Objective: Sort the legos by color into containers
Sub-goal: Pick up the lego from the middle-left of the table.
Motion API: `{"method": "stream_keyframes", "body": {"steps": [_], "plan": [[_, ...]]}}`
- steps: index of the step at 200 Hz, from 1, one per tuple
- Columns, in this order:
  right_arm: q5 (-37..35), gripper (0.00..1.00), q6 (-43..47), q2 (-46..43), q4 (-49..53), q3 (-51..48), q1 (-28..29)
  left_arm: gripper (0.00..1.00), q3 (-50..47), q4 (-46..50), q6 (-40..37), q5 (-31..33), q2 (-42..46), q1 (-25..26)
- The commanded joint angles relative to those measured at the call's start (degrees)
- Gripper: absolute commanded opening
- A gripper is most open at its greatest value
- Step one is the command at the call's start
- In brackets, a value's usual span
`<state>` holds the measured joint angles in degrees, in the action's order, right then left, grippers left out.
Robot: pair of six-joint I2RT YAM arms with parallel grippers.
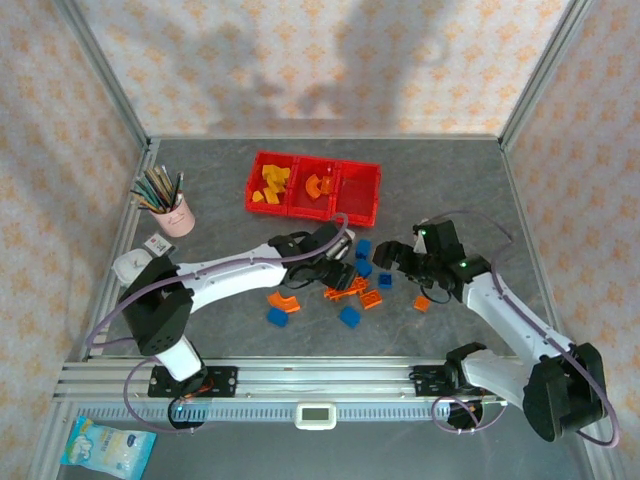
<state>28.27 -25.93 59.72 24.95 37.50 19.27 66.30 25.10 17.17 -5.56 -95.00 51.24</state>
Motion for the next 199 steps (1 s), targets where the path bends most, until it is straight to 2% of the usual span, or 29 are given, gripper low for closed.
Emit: {"method": "stream_keyframes", "body": {"steps": [1,125,199], "plan": [[-2.4,1.0,-1.0,-2.5,1.2,-0.8,-0.5,0.75,-0.6,-2.1,-3.3,1.8,-2.4,2.3],[-1.8,1.0,-1.5,-3.0,0.4,-1.6,-0.7,0.75,2.5,-2.6,-11.3,5.5,-10.9,3.1],[-2.2,1.0,-1.5,-3.6,0.3,-1.8,-0.7,0.66,5.4,-1.4,-16.0,5.4,-14.0,3.5]]}}
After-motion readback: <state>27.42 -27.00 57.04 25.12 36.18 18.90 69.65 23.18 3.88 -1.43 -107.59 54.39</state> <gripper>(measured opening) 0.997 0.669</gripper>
